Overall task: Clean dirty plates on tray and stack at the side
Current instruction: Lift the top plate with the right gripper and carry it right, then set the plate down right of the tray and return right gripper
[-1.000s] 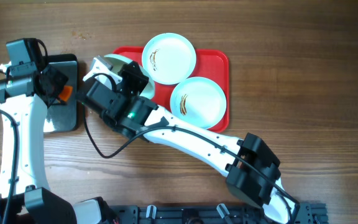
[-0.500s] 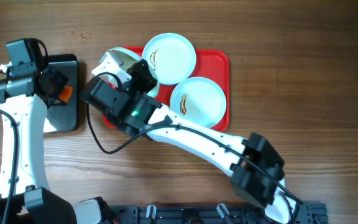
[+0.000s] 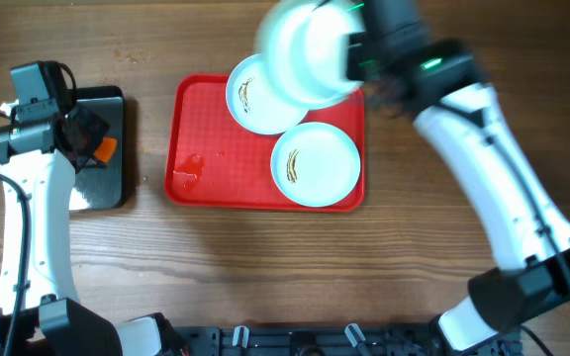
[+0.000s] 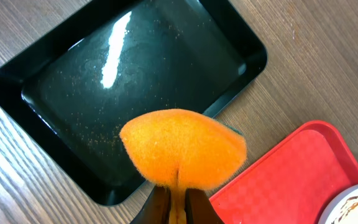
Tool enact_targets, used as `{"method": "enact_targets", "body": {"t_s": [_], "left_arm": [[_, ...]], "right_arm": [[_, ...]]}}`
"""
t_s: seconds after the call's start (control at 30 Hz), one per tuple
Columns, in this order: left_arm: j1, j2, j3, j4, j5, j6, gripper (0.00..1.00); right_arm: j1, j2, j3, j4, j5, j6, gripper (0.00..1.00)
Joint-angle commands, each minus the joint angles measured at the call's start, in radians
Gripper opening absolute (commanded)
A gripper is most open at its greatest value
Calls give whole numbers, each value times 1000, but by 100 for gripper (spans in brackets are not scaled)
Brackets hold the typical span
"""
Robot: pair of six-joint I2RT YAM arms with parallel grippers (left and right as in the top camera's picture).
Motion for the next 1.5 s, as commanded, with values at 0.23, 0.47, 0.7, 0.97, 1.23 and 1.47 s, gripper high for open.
{"method": "enact_targets", "body": {"t_s": [0.23, 0.47, 0.7, 0.97, 1.23, 1.47], "left_arm": [[-4, -4, 11, 3, 12, -10, 4], [-4, -3, 11, 8, 12, -9, 4], [-4, -3, 11, 10, 12, -9, 4], [-4, -3, 11, 17, 12, -10, 4], [-4, 2, 11, 29, 83, -8, 4], [-4, 3, 11, 31, 84, -9, 4]], "right_arm": [[-426, 26, -306, 146, -130, 143, 4], [-576, 28, -525, 312, -193, 121, 6], [-583, 28, -577, 348, -240, 66, 23], [-551, 25, -498, 391, -896, -74, 44], [-235, 26, -313, 302, -659, -212, 100], [-71, 140, -190, 236, -389, -230, 100]]}}
